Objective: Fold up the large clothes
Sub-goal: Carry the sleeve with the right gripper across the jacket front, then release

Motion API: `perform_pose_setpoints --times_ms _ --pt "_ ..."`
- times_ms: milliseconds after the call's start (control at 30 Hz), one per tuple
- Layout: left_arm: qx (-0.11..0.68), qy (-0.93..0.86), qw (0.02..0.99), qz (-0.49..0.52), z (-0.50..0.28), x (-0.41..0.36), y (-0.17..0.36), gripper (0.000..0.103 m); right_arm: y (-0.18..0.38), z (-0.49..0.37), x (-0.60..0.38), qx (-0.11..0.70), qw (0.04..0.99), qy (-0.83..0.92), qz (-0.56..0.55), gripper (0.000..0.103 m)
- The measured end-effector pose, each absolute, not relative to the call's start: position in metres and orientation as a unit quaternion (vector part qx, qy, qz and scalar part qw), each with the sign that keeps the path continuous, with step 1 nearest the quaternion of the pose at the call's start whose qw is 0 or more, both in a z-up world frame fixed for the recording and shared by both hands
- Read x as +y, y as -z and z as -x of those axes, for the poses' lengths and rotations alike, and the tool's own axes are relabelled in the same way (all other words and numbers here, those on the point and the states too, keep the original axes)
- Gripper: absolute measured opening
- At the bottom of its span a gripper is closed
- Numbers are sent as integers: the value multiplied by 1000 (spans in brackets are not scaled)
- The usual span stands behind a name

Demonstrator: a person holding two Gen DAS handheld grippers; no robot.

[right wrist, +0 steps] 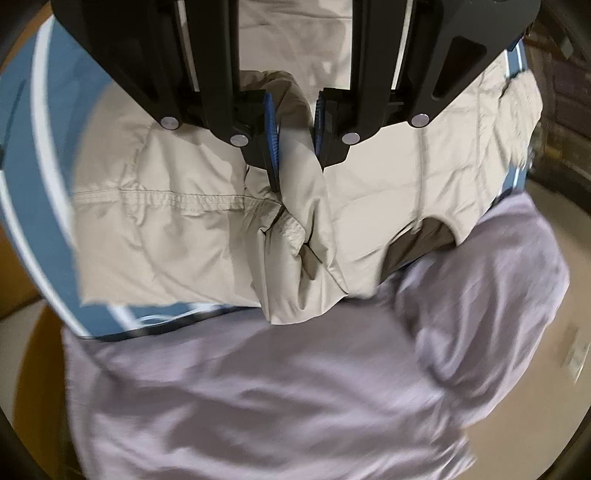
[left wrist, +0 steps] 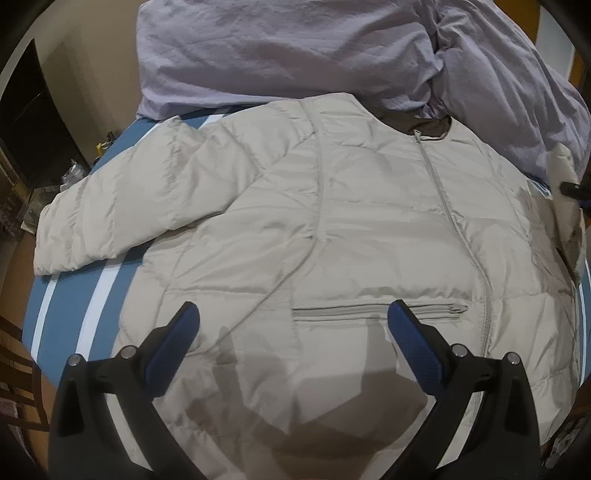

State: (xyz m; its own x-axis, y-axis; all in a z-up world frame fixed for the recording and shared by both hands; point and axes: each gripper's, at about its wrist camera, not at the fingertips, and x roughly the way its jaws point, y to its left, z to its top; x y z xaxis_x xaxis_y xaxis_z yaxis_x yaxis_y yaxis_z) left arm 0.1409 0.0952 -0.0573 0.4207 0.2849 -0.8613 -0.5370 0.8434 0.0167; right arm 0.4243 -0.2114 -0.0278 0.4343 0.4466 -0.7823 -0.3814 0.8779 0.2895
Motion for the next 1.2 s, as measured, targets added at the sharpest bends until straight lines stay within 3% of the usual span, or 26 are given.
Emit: perform_pose_setpoints --times_ms 700,800,867,933,1200 --pt "470 -291 816 169 -112 134 56 101 71 -361 -55 508 782 -356 61 18" --pt "469 -291 816 173 -112 137 55 101 71 -356 -53 504 779 -364 81 23" --pt "469 -290 816 177 -113 139 56 101 65 -357 -57 500 777 -374 77 35" --pt "470 -289 814 183 -113 143 56 101 55 -360 -65 490 785 -375 65 56" --pt "465 -309 806 195 -106 167 56 101 49 -390 -105 455 835 -305 55 61"
